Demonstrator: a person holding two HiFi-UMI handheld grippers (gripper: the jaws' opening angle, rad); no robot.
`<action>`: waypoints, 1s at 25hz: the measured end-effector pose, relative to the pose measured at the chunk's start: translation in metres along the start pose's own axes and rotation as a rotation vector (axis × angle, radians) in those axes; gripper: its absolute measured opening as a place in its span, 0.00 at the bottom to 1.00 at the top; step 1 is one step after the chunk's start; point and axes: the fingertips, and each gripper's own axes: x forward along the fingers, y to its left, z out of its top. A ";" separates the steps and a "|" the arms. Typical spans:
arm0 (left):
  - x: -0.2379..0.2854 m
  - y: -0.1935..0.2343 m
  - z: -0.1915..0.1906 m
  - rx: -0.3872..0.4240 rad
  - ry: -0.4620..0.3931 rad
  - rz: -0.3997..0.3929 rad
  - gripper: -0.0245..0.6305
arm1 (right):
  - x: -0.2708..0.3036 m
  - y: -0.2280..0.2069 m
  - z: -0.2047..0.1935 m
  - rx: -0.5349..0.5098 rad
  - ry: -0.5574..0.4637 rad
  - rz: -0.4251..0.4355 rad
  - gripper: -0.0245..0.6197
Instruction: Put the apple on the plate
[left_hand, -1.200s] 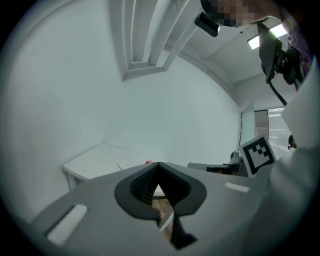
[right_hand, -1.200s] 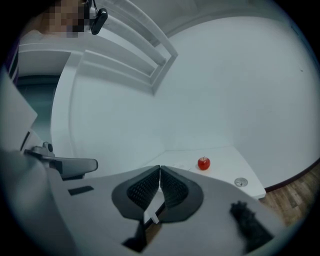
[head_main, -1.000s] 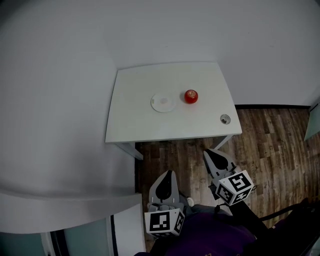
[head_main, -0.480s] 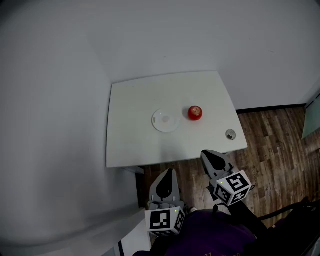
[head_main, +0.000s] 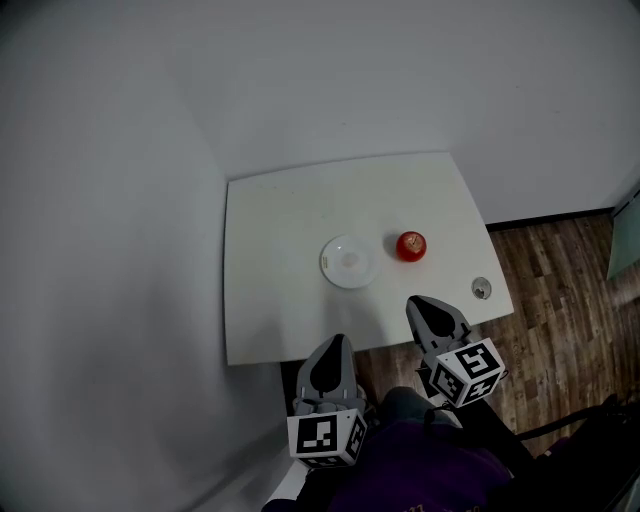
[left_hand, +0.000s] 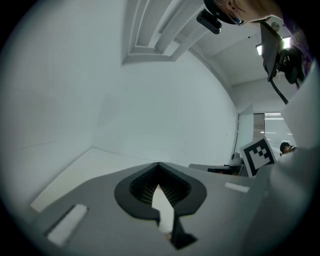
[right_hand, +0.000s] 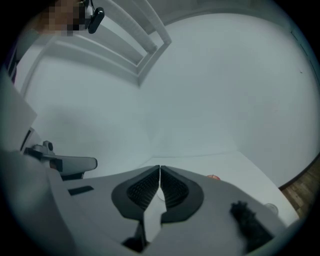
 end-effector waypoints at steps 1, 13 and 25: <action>0.003 0.003 -0.001 -0.005 0.006 0.001 0.05 | 0.003 -0.001 0.000 -0.003 0.001 -0.002 0.06; 0.062 0.012 -0.002 -0.020 0.047 0.032 0.05 | 0.052 -0.055 -0.001 -0.016 0.068 0.031 0.06; 0.109 0.002 0.011 -0.012 0.060 0.120 0.05 | 0.092 -0.127 -0.007 -0.058 0.150 0.043 0.28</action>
